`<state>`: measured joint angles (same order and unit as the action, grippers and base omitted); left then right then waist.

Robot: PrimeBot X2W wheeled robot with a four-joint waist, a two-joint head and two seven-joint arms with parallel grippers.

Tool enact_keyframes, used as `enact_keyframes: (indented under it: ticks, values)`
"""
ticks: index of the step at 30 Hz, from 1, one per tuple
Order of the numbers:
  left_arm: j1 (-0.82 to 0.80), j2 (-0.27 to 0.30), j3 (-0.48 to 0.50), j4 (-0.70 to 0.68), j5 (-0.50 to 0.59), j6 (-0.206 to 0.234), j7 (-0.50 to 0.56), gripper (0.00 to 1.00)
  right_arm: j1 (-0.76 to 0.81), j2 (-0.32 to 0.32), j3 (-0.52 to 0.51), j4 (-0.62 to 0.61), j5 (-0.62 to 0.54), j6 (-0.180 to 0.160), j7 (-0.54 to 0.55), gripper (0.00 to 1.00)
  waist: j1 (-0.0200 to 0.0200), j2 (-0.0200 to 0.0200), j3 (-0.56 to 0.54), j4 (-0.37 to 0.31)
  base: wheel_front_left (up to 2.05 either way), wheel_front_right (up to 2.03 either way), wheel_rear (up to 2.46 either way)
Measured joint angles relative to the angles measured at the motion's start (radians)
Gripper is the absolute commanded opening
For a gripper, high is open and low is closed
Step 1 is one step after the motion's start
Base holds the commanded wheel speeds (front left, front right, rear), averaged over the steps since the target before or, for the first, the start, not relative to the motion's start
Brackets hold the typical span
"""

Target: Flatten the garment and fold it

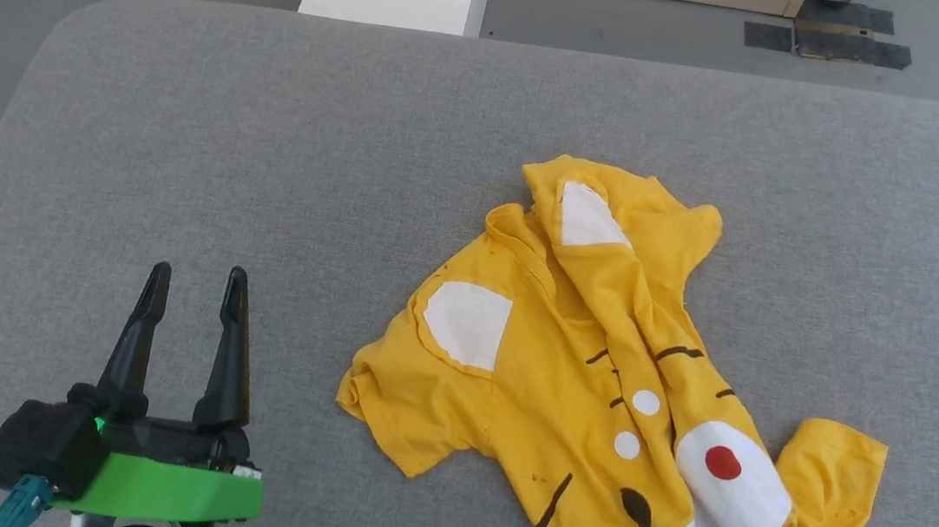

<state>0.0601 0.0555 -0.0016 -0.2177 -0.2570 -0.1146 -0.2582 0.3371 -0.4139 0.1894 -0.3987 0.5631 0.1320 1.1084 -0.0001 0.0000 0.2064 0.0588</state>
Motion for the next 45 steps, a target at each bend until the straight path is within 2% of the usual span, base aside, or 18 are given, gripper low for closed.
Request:
enact_keyframes:
  ticks: [6,8,11,15,18,27,28,29,30,36,41,45]
  values:
    - [-0.001,0.000,0.002,0.005,-0.008,0.000,0.000,1.00,-0.090,0.056,0.042,-0.082,0.024,0.000,-0.132,1.00,0.0000,0.0000,0.003,-0.007,0.00,0.00,0.00]
    - [-0.001,-0.001,0.005,0.004,-0.008,0.000,0.000,1.00,-0.143,0.093,0.021,-0.111,0.040,0.000,-0.194,1.00,0.0000,0.0000,0.005,-0.009,0.00,0.00,0.00]
    - [-0.004,-0.001,0.009,0.000,-0.008,0.000,0.000,1.00,-0.260,0.105,-0.033,-0.119,-0.029,0.000,-0.323,1.00,0.0000,0.0000,0.014,-0.010,0.00,0.00,0.00]
    - [-0.010,-0.001,0.009,-0.003,-0.008,0.000,0.000,1.00,-0.371,0.103,-0.109,-0.011,-0.221,0.000,-0.486,1.00,0.0000,0.0000,0.029,-0.004,0.00,0.00,0.00]
    - [-0.018,-0.001,0.009,-0.005,-0.008,0.000,0.000,1.00,-0.391,0.105,-0.109,0.106,-0.308,0.000,-0.545,1.00,0.0000,0.0000,0.039,0.007,0.00,0.00,0.00]
    - [-0.039,-0.001,0.009,-0.007,-0.008,-0.008,0.000,1.00,-0.455,0.119,-0.046,0.362,-0.352,0.000,-0.577,1.00,0.0000,0.0000,0.077,0.047,0.00,0.00,0.00]
    - [-0.043,-0.001,0.009,-0.007,-0.008,-0.008,0.000,1.00,-0.465,0.119,-0.035,0.388,-0.352,0.000,-0.576,0.80,0.0000,0.0000,0.083,0.051,0.00,0.00,0.00]
    - [-0.046,-0.001,0.009,-0.006,-0.008,-0.008,0.000,1.00,-0.474,0.119,-0.027,0.413,-0.352,0.000,-0.576,0.15,0.0000,0.0000,0.088,0.055,0.00,0.00,0.00]
    - [-0.048,-0.001,0.009,-0.006,-0.008,-0.008,0.000,1.00,-0.483,0.123,-0.024,0.435,-0.352,0.000,-0.576,0.00,0.0000,0.0000,0.092,0.058,0.00,0.00,0.00]
    - [-0.054,-0.001,0.016,-0.004,-0.008,-0.008,0.000,1.00,-0.541,0.140,-0.050,0.486,-0.369,0.001,-0.603,0.00,0.0001,0.0000,0.105,0.056,0.00,0.00,0.00]
    - [-0.060,-0.002,0.017,0.001,-0.008,-0.008,0.000,1.00,-0.526,0.140,-0.184,0.470,-0.424,0.001,-0.607,0.00,0.0001,0.0000,0.095,0.039,0.00,0.00,0.00]
    - [-0.060,-0.002,0.013,0.009,-0.015,-0.008,0.000,1.00,-0.413,0.161,-0.329,0.404,-0.466,0.000,-0.577,0.00,0.0001,0.0000,0.082,0.030,0.00,0.00,0.00]
